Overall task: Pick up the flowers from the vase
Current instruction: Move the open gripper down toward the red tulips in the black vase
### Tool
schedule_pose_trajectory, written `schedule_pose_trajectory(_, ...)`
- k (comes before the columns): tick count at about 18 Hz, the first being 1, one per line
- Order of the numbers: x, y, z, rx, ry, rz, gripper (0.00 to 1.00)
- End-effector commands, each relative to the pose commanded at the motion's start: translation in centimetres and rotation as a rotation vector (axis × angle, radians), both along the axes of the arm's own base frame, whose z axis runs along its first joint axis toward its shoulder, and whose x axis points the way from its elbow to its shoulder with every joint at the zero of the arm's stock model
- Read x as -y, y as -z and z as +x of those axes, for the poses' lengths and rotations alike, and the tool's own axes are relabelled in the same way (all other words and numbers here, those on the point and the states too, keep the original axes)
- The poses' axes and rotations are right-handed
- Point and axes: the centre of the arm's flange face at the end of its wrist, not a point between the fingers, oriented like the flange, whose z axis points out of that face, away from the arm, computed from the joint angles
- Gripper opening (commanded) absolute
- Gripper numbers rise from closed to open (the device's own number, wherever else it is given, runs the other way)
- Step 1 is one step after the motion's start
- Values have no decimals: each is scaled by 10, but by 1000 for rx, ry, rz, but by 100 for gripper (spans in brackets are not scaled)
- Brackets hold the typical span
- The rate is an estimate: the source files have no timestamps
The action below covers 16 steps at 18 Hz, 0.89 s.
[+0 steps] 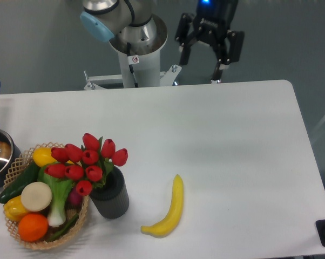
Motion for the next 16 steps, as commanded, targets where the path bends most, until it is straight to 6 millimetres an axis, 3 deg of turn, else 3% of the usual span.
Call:
schedule_pose_trajectory(6,-9,5,6,102,-46,95,100)
schedule_pose_trajectory(11,-34,52,47,180,41,55,100)
schedule_pose_trajectory(16,-44,79,64,184,80,33,100)
